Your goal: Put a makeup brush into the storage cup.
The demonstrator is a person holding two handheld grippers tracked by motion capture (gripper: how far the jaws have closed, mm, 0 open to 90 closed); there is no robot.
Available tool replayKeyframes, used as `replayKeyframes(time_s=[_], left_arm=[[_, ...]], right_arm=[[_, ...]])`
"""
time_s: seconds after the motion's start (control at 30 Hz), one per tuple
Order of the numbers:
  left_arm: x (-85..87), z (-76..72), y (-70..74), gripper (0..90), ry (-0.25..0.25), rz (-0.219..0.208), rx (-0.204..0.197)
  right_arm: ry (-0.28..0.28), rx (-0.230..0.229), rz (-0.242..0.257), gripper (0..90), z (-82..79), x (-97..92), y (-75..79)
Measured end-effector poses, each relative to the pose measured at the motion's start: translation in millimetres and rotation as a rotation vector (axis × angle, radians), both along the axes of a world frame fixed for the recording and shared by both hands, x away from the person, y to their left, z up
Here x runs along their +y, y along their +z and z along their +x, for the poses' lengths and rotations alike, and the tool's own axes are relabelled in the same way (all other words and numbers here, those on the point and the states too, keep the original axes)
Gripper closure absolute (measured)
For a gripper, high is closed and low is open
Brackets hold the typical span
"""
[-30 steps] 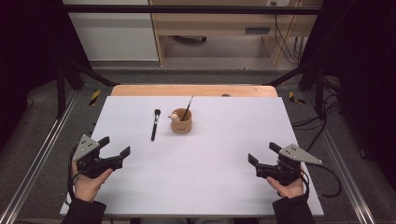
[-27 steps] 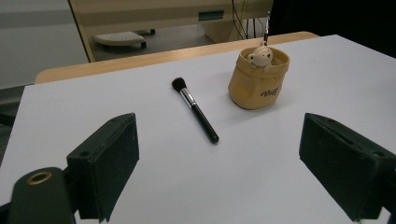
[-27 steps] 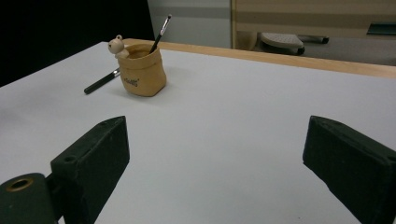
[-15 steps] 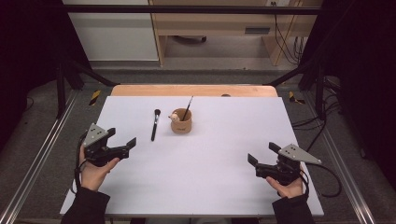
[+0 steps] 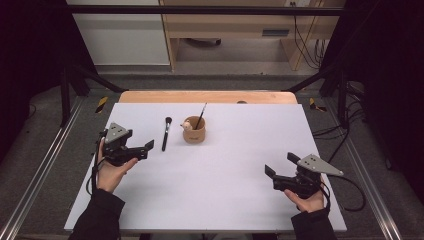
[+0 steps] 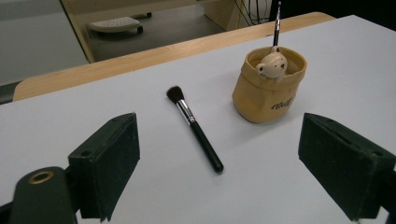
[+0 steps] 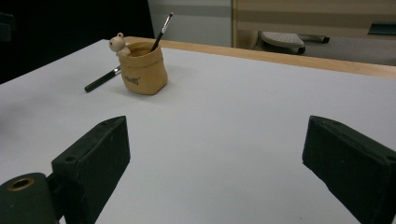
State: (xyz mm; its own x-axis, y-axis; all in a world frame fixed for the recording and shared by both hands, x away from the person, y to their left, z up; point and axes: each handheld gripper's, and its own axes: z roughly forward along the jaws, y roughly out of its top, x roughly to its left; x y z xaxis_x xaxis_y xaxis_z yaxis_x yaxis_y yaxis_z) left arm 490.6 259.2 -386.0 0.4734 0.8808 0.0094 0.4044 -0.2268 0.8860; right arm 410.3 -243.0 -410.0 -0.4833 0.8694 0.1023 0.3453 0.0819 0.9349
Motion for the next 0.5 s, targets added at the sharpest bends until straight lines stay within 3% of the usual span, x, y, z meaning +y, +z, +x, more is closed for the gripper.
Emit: replayKeyframes(time_s=[0.5], left_arm=[[-17.1, 30.6, -2.3, 12.3, -0.009, 0.063, 0.056]], right_arm=[[0.005, 0.002, -0.008, 8.1, 0.8, 2.5, -1.3]])
